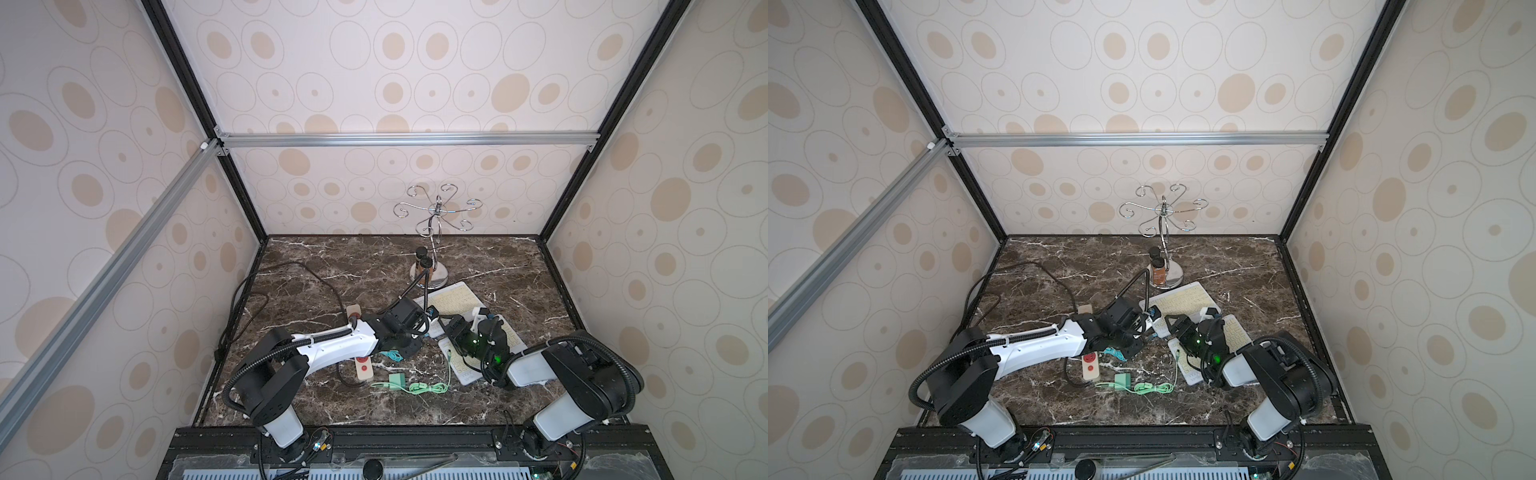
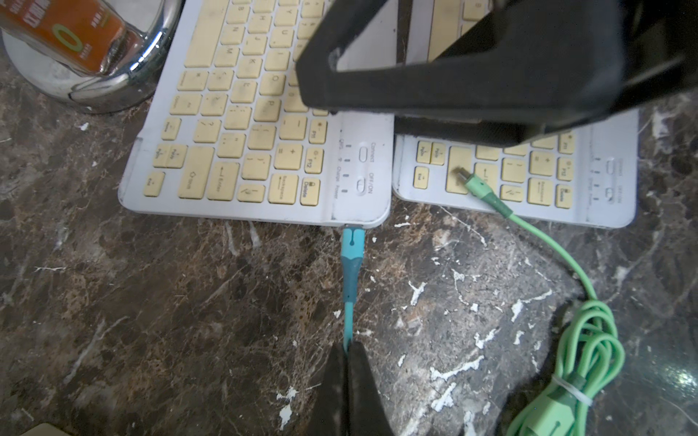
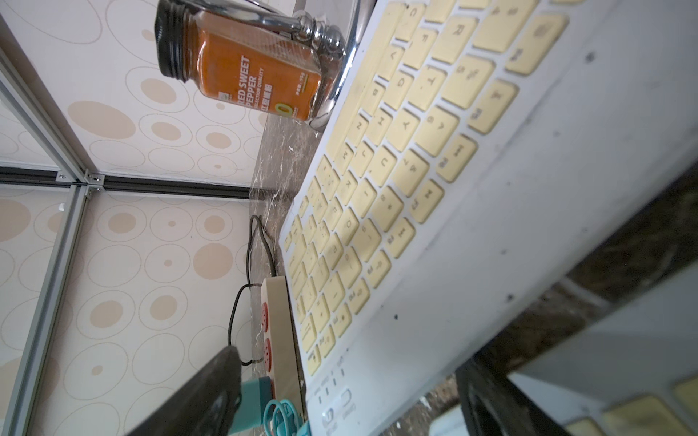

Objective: Unplug the wireless keyboard
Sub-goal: Pick up the keyboard from the center of the board.

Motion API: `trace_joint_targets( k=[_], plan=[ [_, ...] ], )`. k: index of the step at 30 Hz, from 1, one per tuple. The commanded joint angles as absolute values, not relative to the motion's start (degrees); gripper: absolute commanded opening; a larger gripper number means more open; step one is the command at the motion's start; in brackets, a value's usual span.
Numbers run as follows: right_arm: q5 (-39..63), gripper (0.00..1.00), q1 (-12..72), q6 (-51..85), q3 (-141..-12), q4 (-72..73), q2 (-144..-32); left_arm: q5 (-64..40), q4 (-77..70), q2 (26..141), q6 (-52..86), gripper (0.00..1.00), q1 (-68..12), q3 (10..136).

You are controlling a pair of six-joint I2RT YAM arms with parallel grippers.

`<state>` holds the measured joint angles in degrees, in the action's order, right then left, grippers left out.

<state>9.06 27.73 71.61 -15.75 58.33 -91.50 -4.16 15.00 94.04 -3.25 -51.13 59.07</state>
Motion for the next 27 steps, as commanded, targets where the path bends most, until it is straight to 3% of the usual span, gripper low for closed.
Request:
trace_joint_targets(
  k=[1, 9, 17, 22, 27],
  plan=[
    [7.36, 0.88, 27.74, 75.06, -15.65, 64.78, -94.35, -4.51, 14.08, 91.89, -4.61, 0.00, -51.66, 59.42],
    [6.94, 0.77, 27.71, 78.91, -16.05, 80.82, -104.56, -4.22, 13.26, 90.75, -4.04, 0.00, -51.59, 57.79],
    [4.98, 0.47, 27.77, 78.37, -16.01, 80.86, -103.93, -4.86, 12.59, 90.09, -4.36, 0.00, -51.60, 57.32],
    [3.71, 0.20, 27.82, 76.74, -15.26, 80.90, -101.51, -4.69, 11.56, 89.19, -4.13, 0.00, -51.59, 56.22],
    [1.30, 0.05, 27.77, 74.66, -13.09, 80.78, -98.20, -3.69, 9.05, 86.28, -4.31, 0.24, -51.59, 54.20]
  ],
)
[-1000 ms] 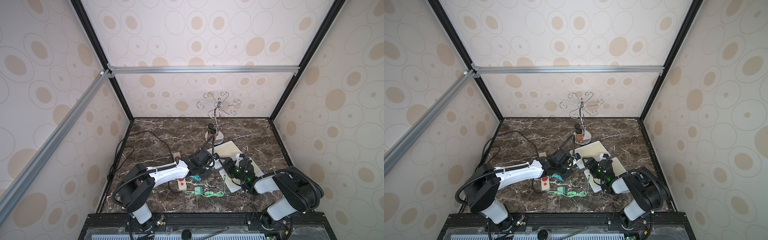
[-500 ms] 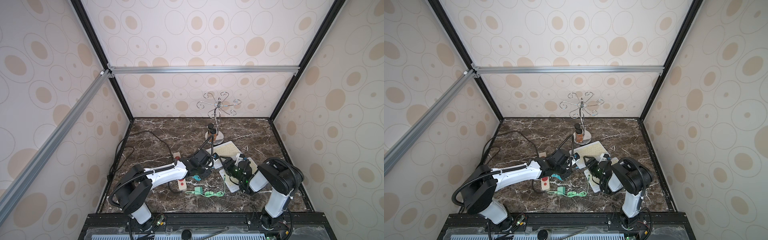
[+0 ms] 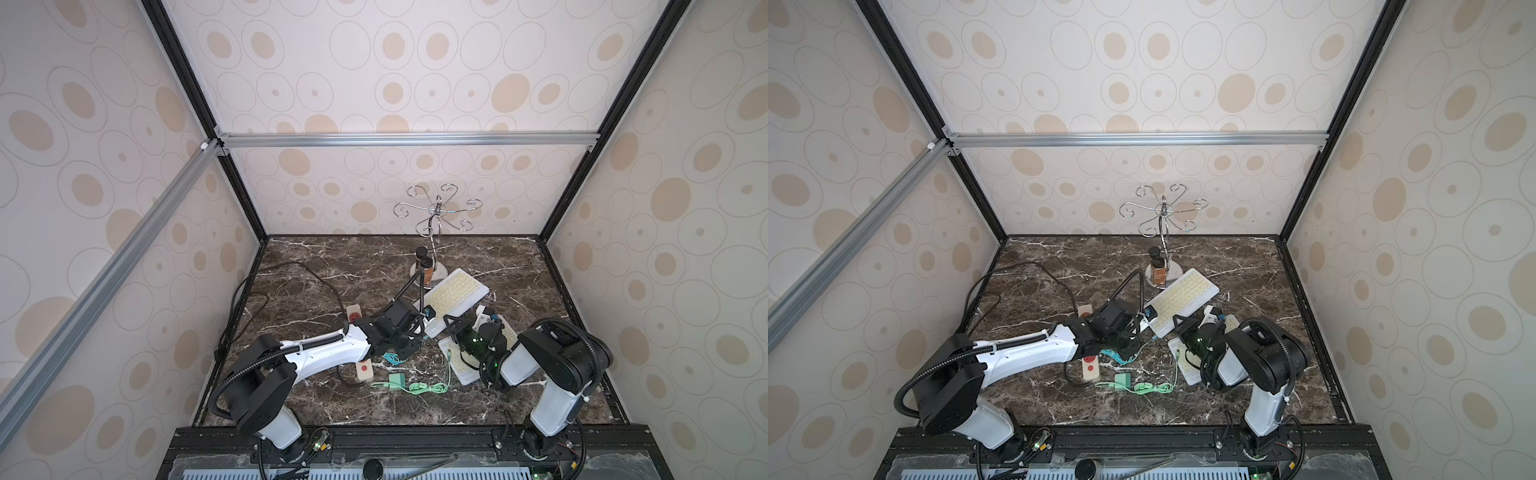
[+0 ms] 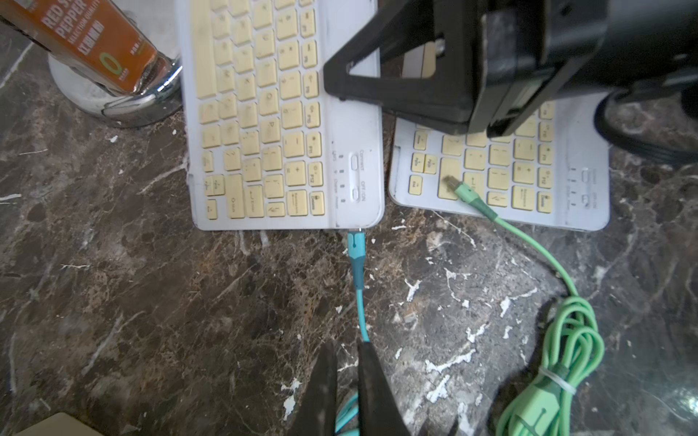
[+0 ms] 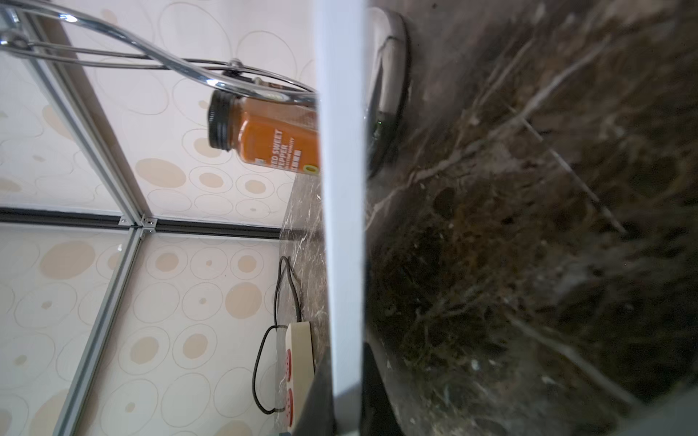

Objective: Unplug the wireless keyboard
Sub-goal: Pick up the keyboard from the center of the board, then remove the power cord from the keyboard.

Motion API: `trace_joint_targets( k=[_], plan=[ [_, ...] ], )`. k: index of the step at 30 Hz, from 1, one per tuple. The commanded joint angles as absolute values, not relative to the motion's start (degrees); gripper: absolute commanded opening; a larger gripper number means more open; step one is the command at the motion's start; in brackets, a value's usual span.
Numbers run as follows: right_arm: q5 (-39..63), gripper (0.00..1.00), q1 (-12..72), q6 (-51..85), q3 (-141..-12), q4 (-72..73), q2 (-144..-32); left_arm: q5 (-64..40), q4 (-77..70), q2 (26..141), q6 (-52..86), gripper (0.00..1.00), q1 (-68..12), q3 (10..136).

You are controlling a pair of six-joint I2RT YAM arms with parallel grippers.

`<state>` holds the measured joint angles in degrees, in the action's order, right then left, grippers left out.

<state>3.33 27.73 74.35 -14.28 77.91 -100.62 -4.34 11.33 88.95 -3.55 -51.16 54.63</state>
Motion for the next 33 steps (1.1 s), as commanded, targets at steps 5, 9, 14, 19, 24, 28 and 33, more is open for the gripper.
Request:
trace_joint_targets(
  k=[5, 9, 14, 19, 24, 28, 33],
  plan=[
    [-0.46, 0.00, 28.02, 73.68, -11.35, 80.78, -95.26, -3.88, 3.53, 80.31, -3.57, 0.40, -51.59, 51.65],
    [-1.13, 0.00, 28.48, 72.07, -11.37, 80.78, -93.63, -5.96, -6.00, 74.01, 0.18, 0.42, -51.64, 47.93],
    [-2.18, 0.00, 29.02, 70.06, -11.02, 80.23, -89.61, -12.52, -15.77, 70.75, 5.54, 0.39, -51.59, 44.84],
    [-4.23, 0.00, 29.26, 67.75, -10.62, 72.60, -79.75, -11.29, -16.67, 73.45, 7.09, 0.38, -51.59, 44.47],
    [-11.40, 0.00, 33.42, 62.96, -13.10, 55.40, -66.29, -12.08, -17.37, 75.61, 7.82, 0.36, -51.59, 44.63],
    [-16.53, 0.00, 37.24, 58.05, -13.86, 51.39, -59.43, -12.62, -18.22, 75.45, 7.44, 0.37, -51.70, 45.11],
    [-16.13, 0.00, 38.04, 56.97, -13.50, 54.85, -58.80, -14.33, -20.68, 73.95, 6.94, 0.39, -51.77, 42.98]
  ],
)
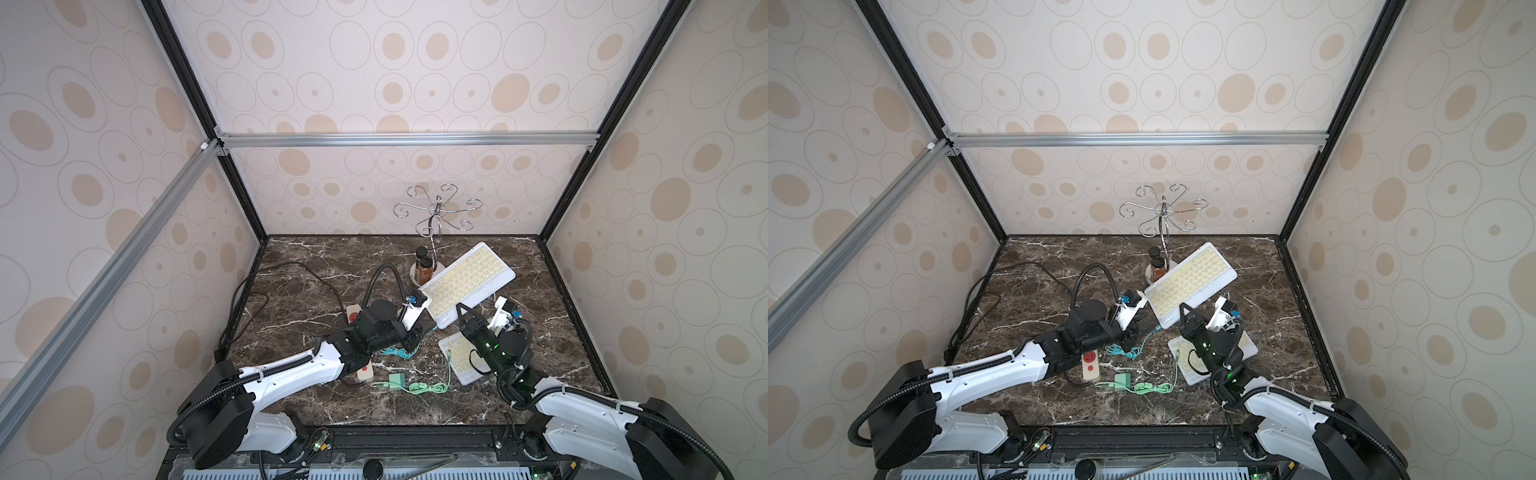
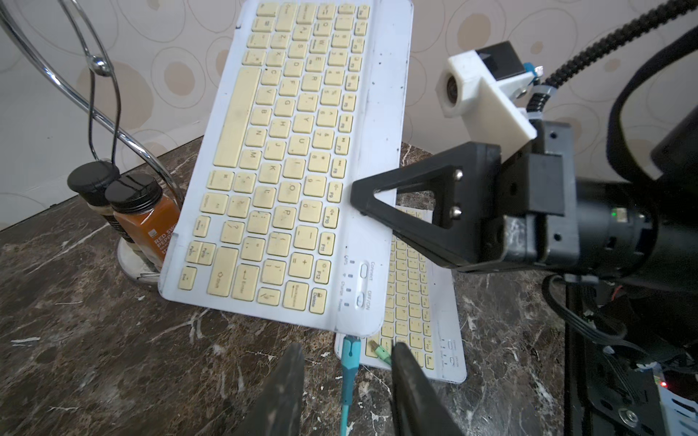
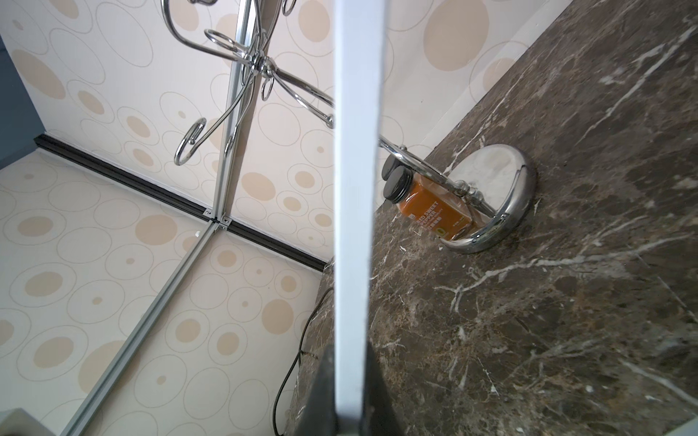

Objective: Unplug the wireless keyboard
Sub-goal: Remove the power cord from the keyboard.

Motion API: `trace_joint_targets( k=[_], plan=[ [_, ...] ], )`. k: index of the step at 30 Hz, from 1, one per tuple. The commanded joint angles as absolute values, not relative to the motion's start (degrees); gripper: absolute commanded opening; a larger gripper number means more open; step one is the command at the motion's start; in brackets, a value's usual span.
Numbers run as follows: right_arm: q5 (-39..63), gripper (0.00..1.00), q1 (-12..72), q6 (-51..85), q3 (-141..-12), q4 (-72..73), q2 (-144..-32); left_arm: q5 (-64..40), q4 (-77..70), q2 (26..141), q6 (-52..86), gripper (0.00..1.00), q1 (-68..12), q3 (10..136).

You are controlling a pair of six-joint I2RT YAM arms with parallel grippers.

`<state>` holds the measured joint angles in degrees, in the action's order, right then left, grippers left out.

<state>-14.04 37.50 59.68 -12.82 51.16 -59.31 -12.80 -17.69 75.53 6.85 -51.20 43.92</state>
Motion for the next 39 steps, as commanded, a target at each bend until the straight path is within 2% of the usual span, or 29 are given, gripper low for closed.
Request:
trace_joint_targets(
  k=[1, 10, 26, 31, 38, 39],
  plan=[
    [-16.58, 0.00, 38.52, 56.31, -13.02, 56.47, -58.66, -13.96, -20.91, 73.75, 6.82, 0.40, -51.77, 42.44],
    [-19.42, 0.00, 41.31, 52.46, -15.42, 52.78, -54.32, -14.13, -19.47, 75.77, 4.07, 0.42, -52.04, 44.08],
    [-18.06, 0.00, 42.36, 53.41, -17.39, 52.66, -51.78, -15.09, -20.35, 80.61, 2.81, 0.36, -52.60, 45.89],
    [-18.27, 0.00, 42.83, 54.33, -16.98, 51.81, -50.54, -15.87, -20.81, 82.46, 2.63, 0.28, -52.93, 46.49],
    [-19.16, 0.00, 44.01, 55.54, -16.26, 51.26, -50.50, -16.08, -20.95, 82.47, 2.15, 0.00, -53.17, 46.49],
    [-19.16, 0.00, 44.12, 55.63, -16.34, 51.15, -50.60, -16.08, -20.87, 82.22, 2.11, 0.00, -53.21, 46.44]
  ],
)
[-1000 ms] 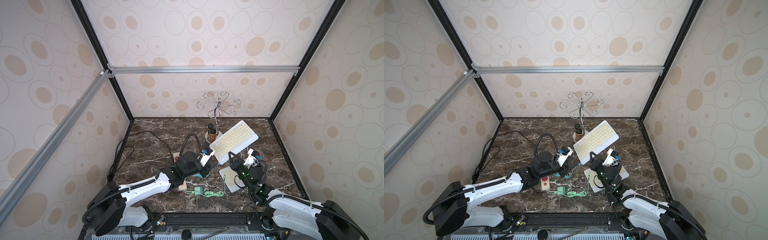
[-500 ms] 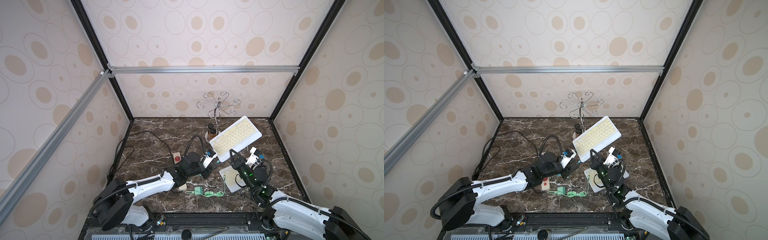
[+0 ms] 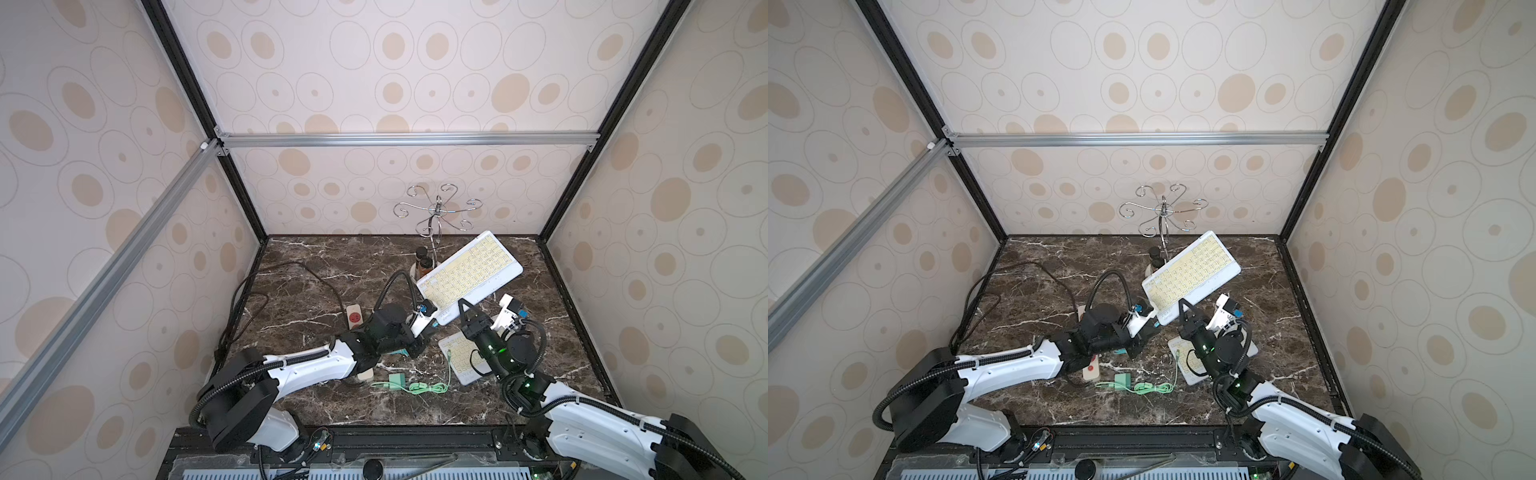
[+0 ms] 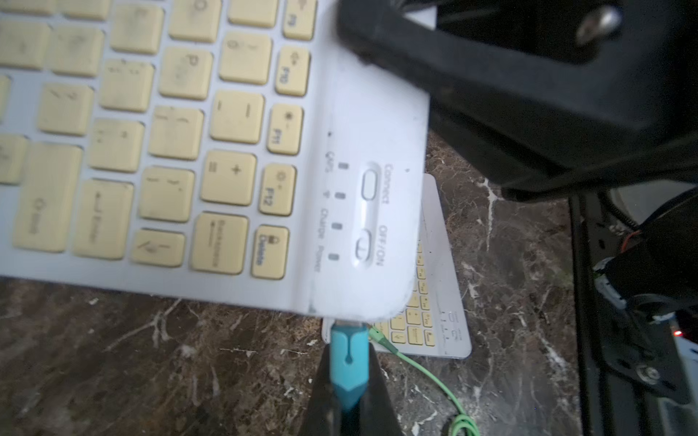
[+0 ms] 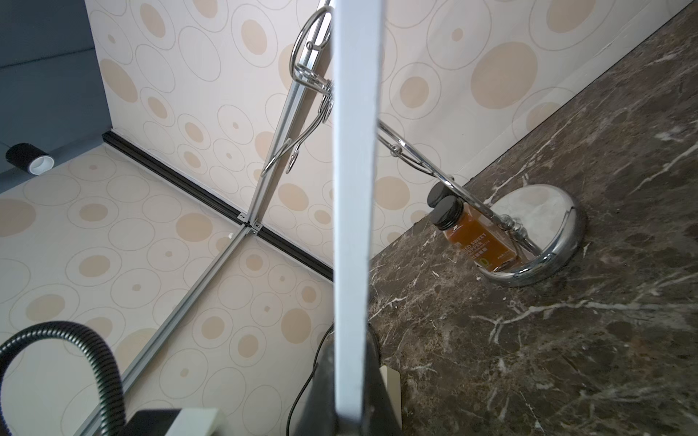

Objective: Unplug the wireless keyboard
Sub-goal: Remove the power cord from the keyboard.

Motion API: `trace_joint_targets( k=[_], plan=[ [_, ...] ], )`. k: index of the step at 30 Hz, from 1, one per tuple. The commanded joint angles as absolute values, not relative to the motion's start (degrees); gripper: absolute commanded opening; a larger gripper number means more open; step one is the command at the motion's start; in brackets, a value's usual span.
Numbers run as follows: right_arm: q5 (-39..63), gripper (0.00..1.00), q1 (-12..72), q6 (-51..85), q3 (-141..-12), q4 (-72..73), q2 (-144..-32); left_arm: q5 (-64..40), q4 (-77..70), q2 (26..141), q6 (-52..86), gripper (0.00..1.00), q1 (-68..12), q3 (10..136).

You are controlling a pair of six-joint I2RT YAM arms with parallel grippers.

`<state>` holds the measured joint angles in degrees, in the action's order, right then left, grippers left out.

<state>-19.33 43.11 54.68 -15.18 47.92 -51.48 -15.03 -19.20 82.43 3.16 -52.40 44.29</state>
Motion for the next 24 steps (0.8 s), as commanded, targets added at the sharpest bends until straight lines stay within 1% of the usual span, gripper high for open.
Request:
trace_joint_targets(
  k=[1, 9, 16, 21, 24],
  plan=[
    [-19.24, 0.00, 44.20, 55.68, -16.35, 51.15, -50.63, -16.07, -20.84, 82.03, 2.02, 0.00, -53.26, 46.43],
    [-21.89, 0.00, 44.24, 55.30, -15.51, 50.45, -50.23, -16.13, -21.78, 80.63, 1.67, 0.00, -53.21, 44.97],
    [-23.50, 0.00, 44.22, 55.36, -14.21, 50.67, -48.52, -16.76, -21.36, 80.80, 1.06, 0.00, -53.25, 46.14],
    [-20.49, 0.00, 44.25, 51.66, -16.21, 47.63, -47.33, -16.81, -22.01, 79.93, 0.80, 0.00, -53.26, 44.86],
    [-19.66, 0.00, 44.21, 50.34, -15.69, 51.66, -48.48, -16.30, -22.06, 79.12, 0.79, 0.00, -53.26, 44.05]
  ],
)
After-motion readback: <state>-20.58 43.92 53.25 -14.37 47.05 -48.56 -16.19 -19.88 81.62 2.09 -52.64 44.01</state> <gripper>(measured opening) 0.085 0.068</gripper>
